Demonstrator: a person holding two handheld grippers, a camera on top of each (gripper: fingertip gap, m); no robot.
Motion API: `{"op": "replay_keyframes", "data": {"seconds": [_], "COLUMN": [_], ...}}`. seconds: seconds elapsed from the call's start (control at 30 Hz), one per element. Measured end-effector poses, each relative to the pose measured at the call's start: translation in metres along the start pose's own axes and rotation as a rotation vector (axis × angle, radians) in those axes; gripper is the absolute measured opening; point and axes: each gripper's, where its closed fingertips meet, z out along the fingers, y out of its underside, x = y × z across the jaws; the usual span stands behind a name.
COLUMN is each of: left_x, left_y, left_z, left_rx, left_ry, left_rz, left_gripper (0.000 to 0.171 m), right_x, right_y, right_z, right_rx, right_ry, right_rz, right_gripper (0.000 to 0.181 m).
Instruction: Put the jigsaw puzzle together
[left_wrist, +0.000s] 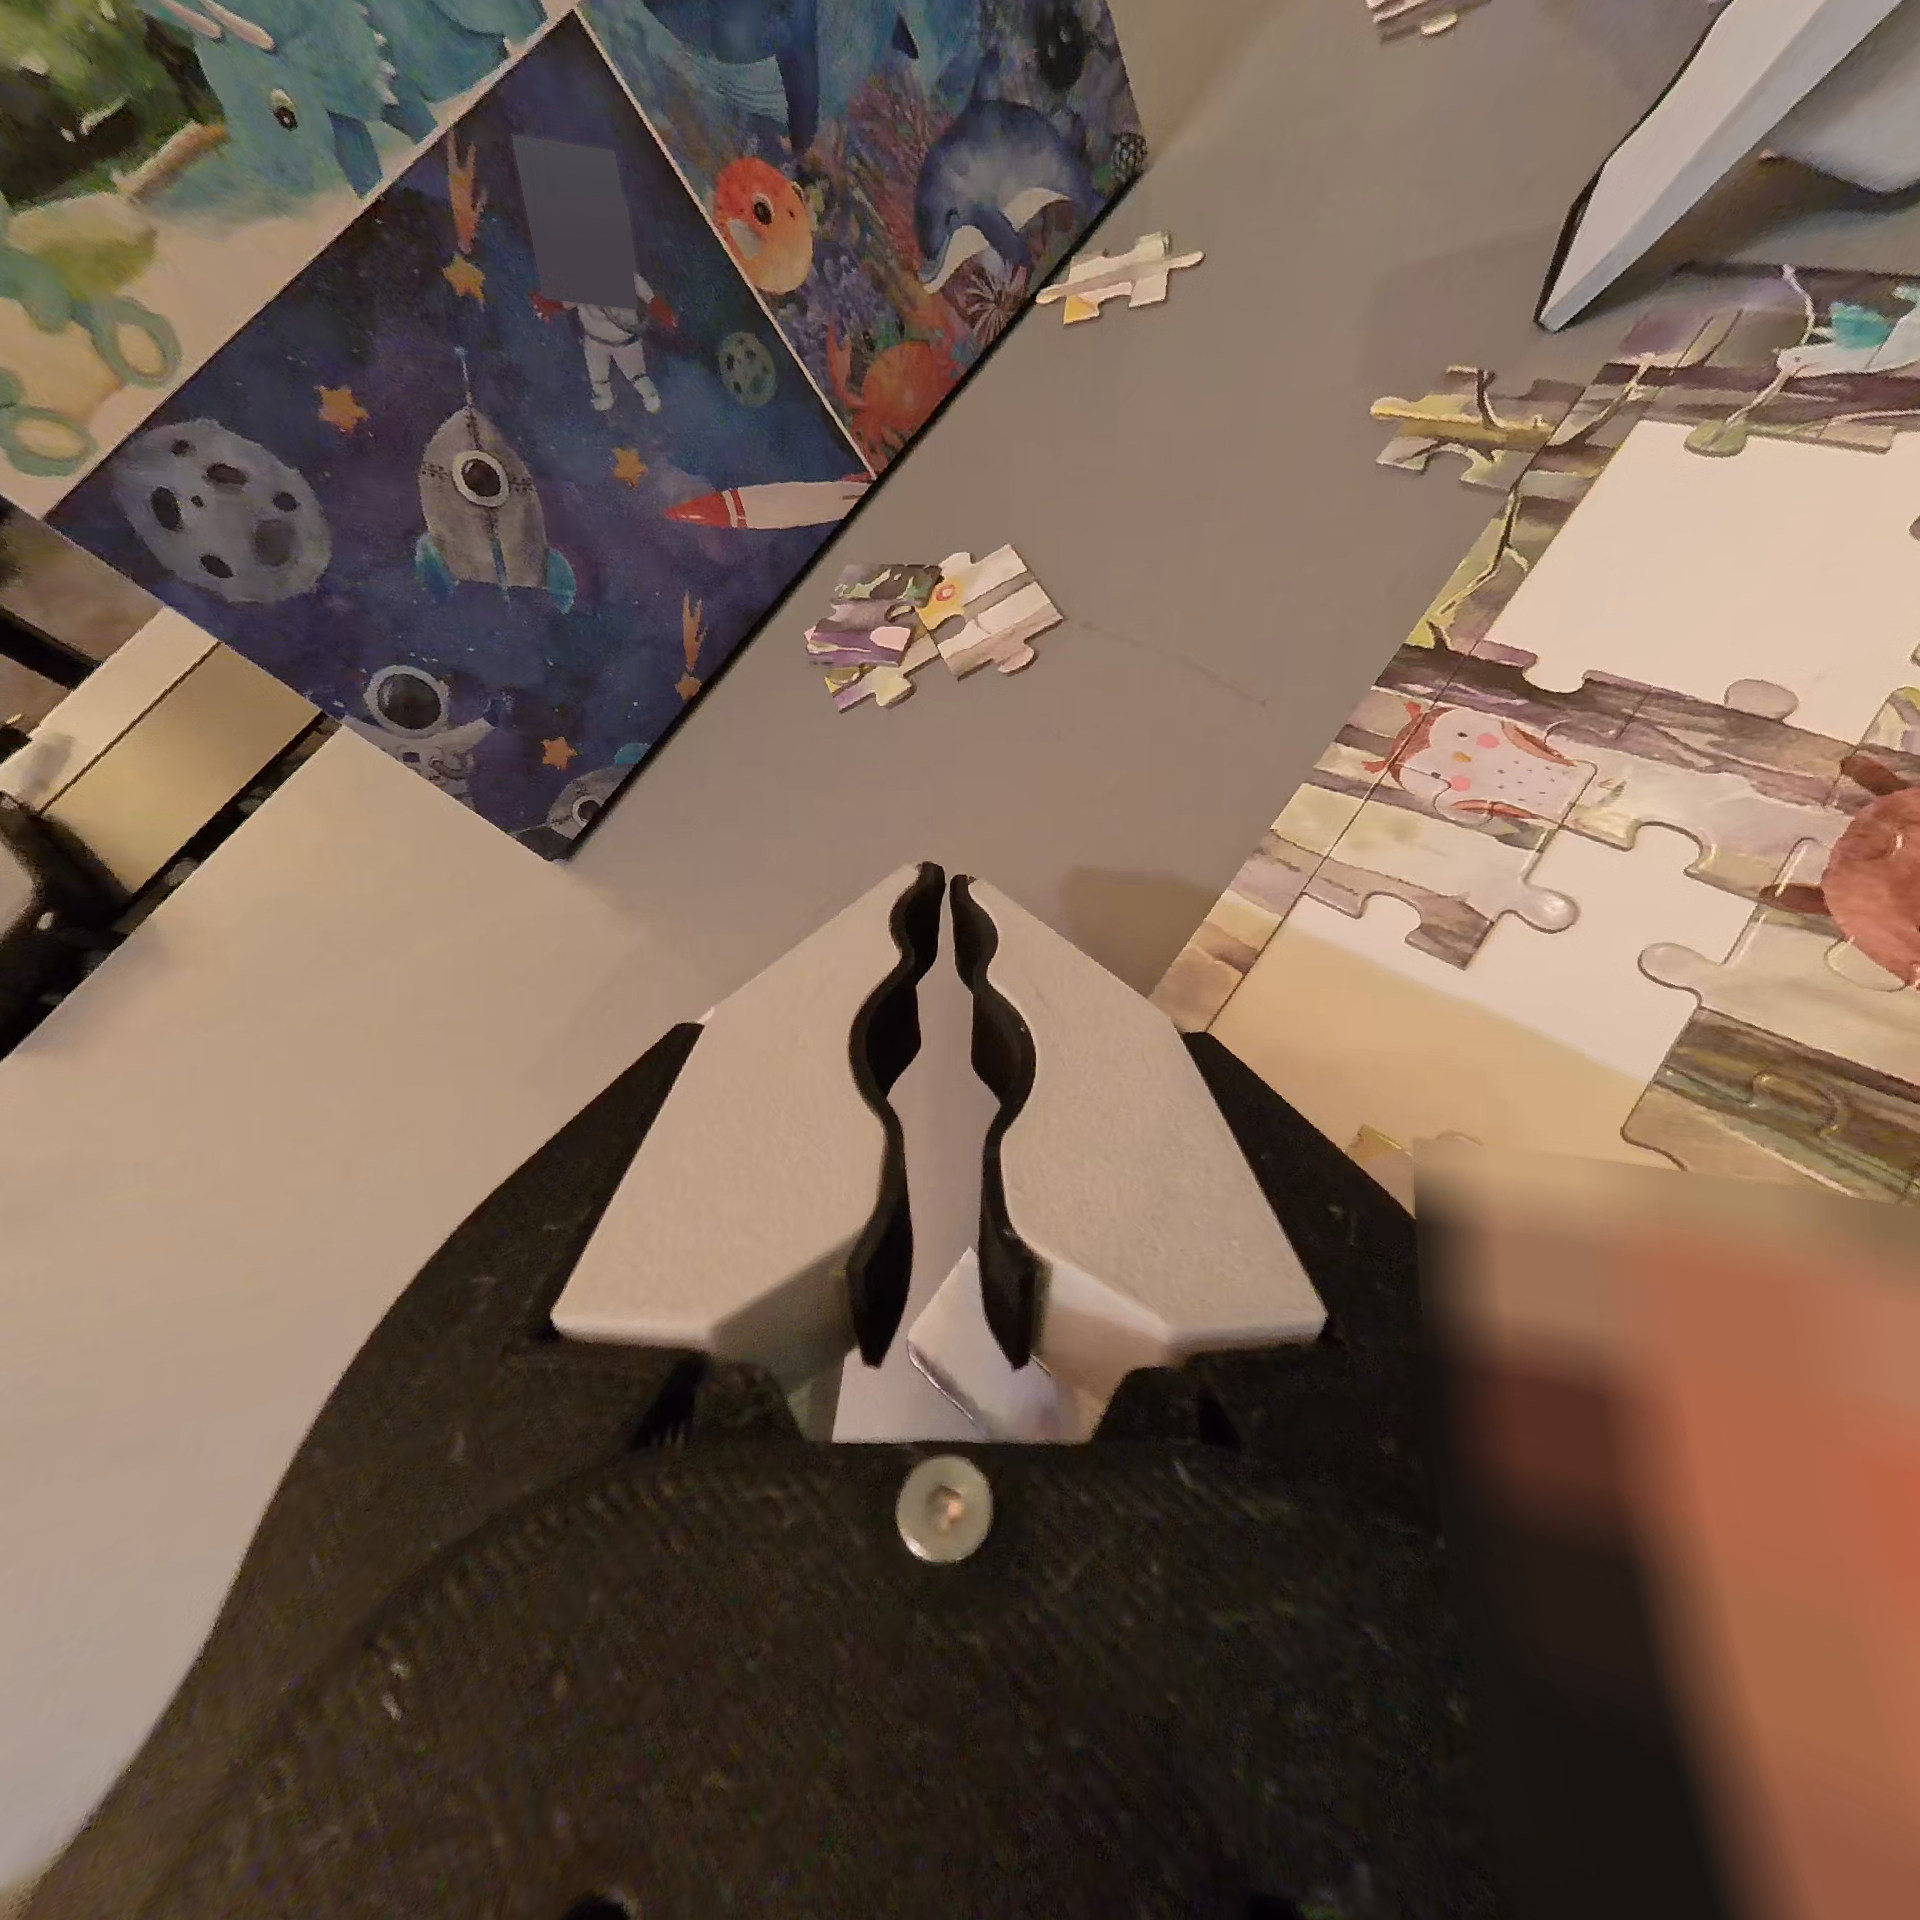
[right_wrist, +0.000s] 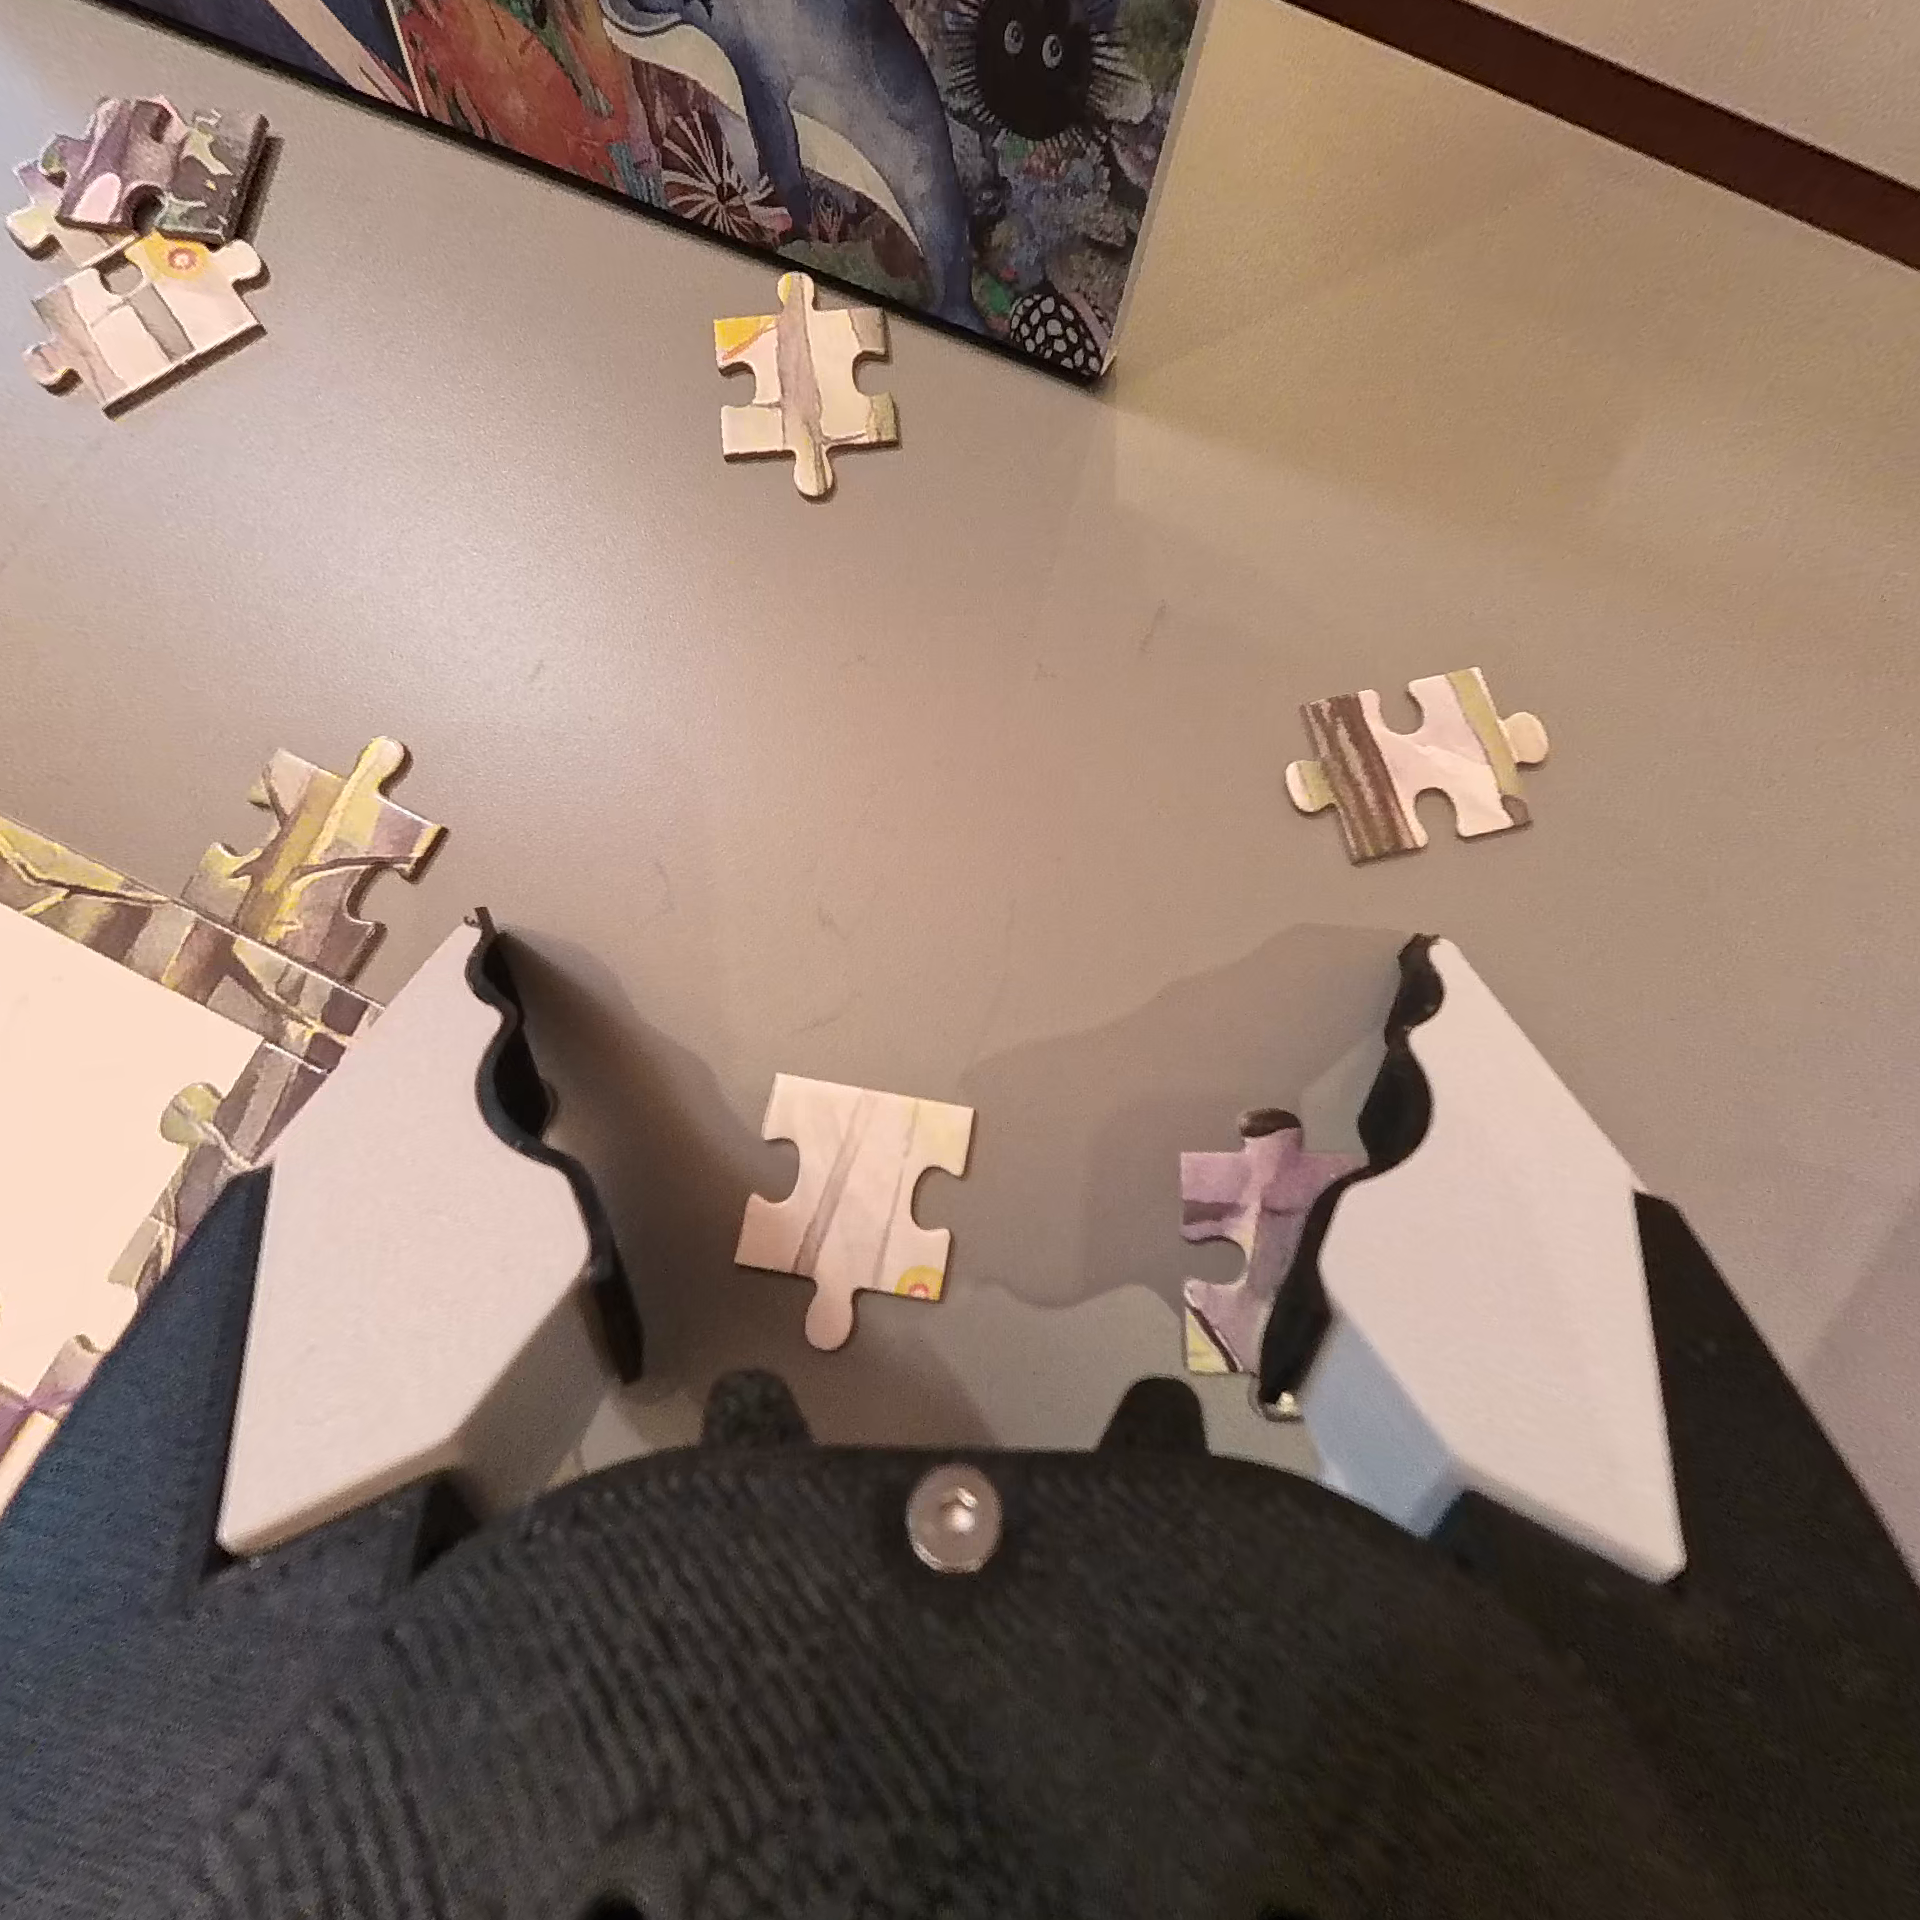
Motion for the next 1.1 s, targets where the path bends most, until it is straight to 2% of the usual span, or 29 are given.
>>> {"op": "replay_keyframes", "data": {"seconds": [0.3,0.67,1.1], "left_x": [-0.002,-0.006,-0.015], "left_y": [-0.012,-0.014,-0.005], "left_z": [-0.013,-0.02,-0.007], "left_rx": [0.107,0.149,0.061], "left_ry": [0.009,0.053,0.034], "left_rz": [-0.026,-0.114,-0.168], "left_gripper": [0.0,0.0,0.002], "right_x": [0.0,0.0,0.0], "right_y": [0.0,0.0,0.0], "right_z": [0.0,0.0,0.0], "right_rx": [0.0,0.0,0.0], "right_ry": [0.0,0.0,0.0], "right_rz": [0.0,0.0,0.0], "right_gripper": [0.159,0.159,0.159]}}
